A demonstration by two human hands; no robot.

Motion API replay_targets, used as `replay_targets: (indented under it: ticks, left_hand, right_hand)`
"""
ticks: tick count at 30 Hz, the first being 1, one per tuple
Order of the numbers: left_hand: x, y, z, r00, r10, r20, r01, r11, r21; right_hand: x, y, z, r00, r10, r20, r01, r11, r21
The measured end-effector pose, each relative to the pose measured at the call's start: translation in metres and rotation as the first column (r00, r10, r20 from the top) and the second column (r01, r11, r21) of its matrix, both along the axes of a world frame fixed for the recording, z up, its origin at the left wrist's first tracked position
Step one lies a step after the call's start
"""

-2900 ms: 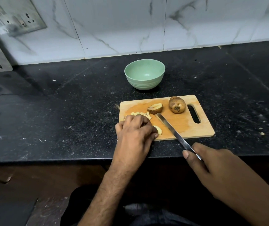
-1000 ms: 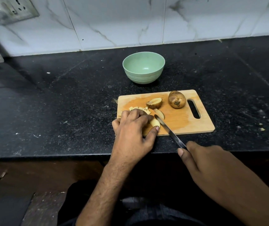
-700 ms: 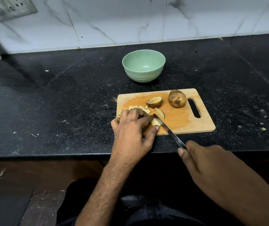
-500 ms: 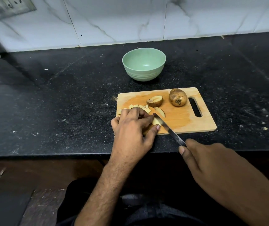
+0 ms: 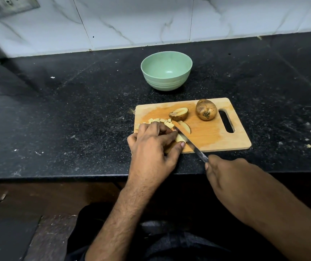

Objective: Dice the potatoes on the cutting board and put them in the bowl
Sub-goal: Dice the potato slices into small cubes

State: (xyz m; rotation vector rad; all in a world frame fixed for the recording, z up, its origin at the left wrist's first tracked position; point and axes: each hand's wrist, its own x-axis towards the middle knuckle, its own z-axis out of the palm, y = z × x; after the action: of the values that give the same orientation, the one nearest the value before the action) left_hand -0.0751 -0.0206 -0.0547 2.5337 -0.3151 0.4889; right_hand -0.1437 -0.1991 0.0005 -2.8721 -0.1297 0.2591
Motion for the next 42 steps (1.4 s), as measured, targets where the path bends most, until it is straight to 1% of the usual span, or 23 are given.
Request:
replay_targets:
  ticks: [7,10,17,21,24,31,42]
  left_hand:
    - [-0.001,0.0,0.001,1.0,0.01,-0.008,-0.01,1.0,-0.027]
    - [-0.001,0.001,0.0,1.0,0.02,-0.008,-0.02,0.999,-0.05]
    - [-0.004,0.001,0.002,1.0,0.022,0.009,-0.022,0.999,-0.034]
    - [-0.006,0.001,0.001,1.0,0.013,0.008,-0.013,1.0,-0.024]
    - [-0.006,0.002,0.001,1.0,0.006,0.0,-0.006,1.0,-0.005]
    - [-0.006,0.002,0.0,1.0,0.003,0.001,-0.003,1.0,0.004]
    - [-0.003,0.002,0.001,1.0,-0.007,0.008,0.007,0.999,-0.033]
  right_hand:
    - [-0.026,-0.016,0.01,0.992,-0.012,-0.123,0.002,0.997,-0.074]
    - [-0.033,-0.022,0.012,0.99,-0.013,-0.14,0.002,0.997,-0.079]
    - [-0.037,-0.019,0.025,0.994,-0.047,-0.103,0.041,0.997,-0.058]
    - [-0.027,-0.01,0.019,0.999,-0.044,0.007,0.043,0.998,0.042]
    - [-0.019,-0.004,0.01,0.998,-0.039,0.042,0.036,0.998,0.054]
    - [-0.01,0.005,0.008,0.999,-0.025,0.04,0.023,0.999,0.028]
    - [-0.007,0.014,0.008,1.0,-0.008,0.019,0.009,1.0,-0.023]
